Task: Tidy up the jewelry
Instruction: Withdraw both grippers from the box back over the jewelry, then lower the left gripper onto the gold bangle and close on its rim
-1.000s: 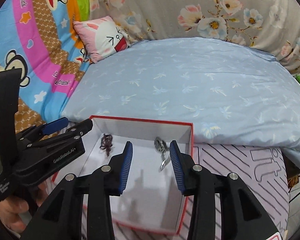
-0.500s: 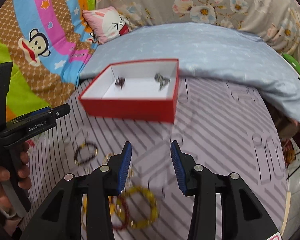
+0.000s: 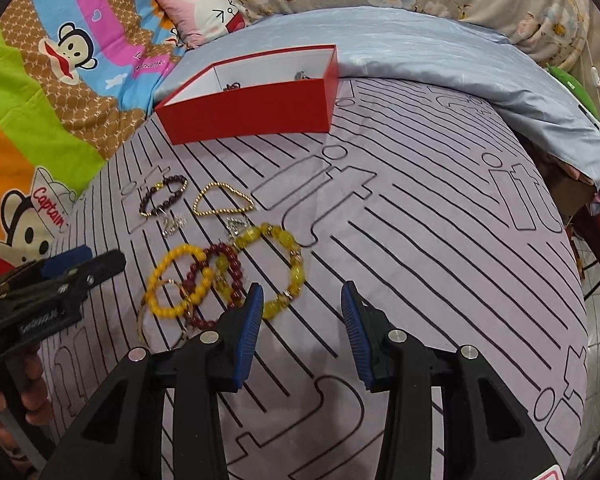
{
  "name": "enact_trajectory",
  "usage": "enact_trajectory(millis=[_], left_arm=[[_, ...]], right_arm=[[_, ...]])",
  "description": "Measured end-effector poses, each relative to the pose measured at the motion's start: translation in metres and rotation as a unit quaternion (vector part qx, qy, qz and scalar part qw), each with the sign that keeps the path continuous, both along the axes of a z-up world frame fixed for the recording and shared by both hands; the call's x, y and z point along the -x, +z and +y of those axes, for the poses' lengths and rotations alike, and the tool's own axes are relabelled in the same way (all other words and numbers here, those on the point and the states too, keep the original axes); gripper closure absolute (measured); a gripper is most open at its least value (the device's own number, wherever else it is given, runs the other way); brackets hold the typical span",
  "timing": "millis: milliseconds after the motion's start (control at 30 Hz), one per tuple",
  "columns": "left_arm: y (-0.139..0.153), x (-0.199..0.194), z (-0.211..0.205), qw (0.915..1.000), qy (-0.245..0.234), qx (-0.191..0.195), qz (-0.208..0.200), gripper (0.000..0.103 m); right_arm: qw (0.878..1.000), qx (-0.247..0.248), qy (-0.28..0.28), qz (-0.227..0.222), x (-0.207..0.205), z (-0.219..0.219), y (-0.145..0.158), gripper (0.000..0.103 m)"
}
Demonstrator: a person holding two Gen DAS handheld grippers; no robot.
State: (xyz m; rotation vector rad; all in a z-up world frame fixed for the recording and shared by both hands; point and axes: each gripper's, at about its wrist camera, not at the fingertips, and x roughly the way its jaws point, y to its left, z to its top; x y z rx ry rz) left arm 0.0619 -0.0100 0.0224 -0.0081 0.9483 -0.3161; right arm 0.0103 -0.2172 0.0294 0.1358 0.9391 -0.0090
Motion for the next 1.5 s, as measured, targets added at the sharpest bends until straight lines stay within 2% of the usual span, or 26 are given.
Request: enact_trajectory(millis=[100,200,500,600,733,800,867,1167,1500], left_arm=[[-0.003,0.016,-0.010,0.9998,-0.015,0.006,-0.008,0.024],[-0.005,0.026,-0.028,0.9989,-0.042,-0.010,-0.020,0.017],[-0.024,0.026,-0.051,0.9976,-0.059,-0.035,-0.008,0.017],[-0.031,0.025,-0.052,0.9974,-0.059,-0.041,0.001,0.024],[-0.032,0.027,-0.052,0.9967,-0.059,-0.054,-0.012,0.032],[-0.030,0.029,-0.051,0.9965,-0.062,-0.053,-0.017,0.044],[-0.029,0.030,-0.053,0.9961,-0.068,-0.052,-0.020,0.049],[-0.019,0.033,-0.044,0.9970,-0.067,-0.032,-0.024,0.050],[-0.006,0.013,0.001,0.9991,0.008,-0.028,-0.032,0.050]], right_arm=[[1.000,-0.005,-0.007,0.005,0.003,-0.006,-0.003,0.063],[1.000,-0.008,-0.012,0.007,0.004,-0.009,-0.004,0.063],[1.000,-0.009,-0.008,0.012,0.004,-0.008,-0.006,0.063],[1.000,-0.011,-0.004,0.013,0.003,-0.005,-0.007,0.063],[1.000,-0.012,-0.001,0.013,0.002,-0.003,-0.007,0.063],[1.000,-0.012,0.000,0.014,0.001,-0.002,-0.008,0.063],[1.000,-0.012,0.001,0.014,0.001,-0.002,-0.008,0.063],[1.000,-0.014,0.003,0.012,0.000,-0.002,-0.006,0.063],[1.000,-0.019,0.015,0.015,-0.004,0.006,-0.008,0.063]])
